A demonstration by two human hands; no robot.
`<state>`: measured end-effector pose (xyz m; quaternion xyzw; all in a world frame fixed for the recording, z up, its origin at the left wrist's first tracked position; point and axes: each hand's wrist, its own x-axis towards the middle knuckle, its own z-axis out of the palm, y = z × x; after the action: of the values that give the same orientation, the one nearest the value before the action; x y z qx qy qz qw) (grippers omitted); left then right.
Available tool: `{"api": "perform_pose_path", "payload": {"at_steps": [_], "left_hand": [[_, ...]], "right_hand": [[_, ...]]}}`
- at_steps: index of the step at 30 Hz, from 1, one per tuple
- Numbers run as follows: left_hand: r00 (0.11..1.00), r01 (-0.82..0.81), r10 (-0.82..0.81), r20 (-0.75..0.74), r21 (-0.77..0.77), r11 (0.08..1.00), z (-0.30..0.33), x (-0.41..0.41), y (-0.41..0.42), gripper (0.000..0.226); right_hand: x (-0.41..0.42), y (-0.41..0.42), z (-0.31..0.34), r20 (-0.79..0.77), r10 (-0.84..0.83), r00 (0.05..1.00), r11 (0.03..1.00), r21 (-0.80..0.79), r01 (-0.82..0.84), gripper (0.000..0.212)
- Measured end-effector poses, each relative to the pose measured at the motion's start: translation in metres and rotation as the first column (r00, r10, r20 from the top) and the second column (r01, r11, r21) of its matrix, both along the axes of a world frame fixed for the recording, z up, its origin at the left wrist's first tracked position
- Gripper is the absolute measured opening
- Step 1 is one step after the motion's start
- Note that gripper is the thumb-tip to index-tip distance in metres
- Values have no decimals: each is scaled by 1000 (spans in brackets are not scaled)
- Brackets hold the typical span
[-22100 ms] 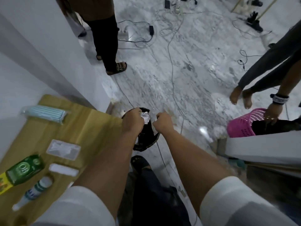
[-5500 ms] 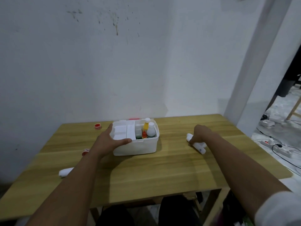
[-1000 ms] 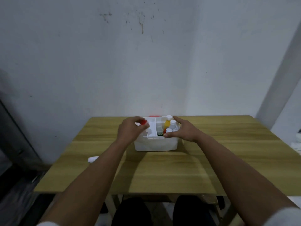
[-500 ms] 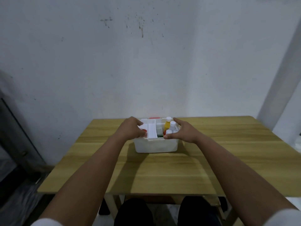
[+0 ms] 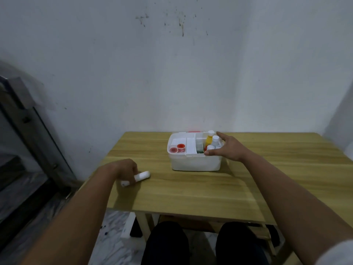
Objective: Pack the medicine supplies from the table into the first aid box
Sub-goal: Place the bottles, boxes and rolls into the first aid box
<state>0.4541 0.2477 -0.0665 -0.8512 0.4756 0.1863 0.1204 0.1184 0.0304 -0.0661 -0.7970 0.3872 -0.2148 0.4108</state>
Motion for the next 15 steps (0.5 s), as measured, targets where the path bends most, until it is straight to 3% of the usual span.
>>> {"api": "perform_pose_path", "payload": {"at_steps": [5,9,11,15], "left_hand": [[992,-124,110,-59,-330,936,1,2,-9,35],[958,-246,77,-275,-658,711,42,-27,-43,49],[935,-283,21,-355,-706,650,61,-49,-63,45],[949,-187,-66,-310,-717,671,74,-96,-97,34]], "right_hand": [[-2,5,2,15,2,1000,1000,10,-2,121],[-1,6,4,21,-2,1000,1000,12,2,119],[-1,7,4,14,-5,1000,1000,12,4,120],[0,4,2,-8,-12,1000,1000,6,12,137]]}}
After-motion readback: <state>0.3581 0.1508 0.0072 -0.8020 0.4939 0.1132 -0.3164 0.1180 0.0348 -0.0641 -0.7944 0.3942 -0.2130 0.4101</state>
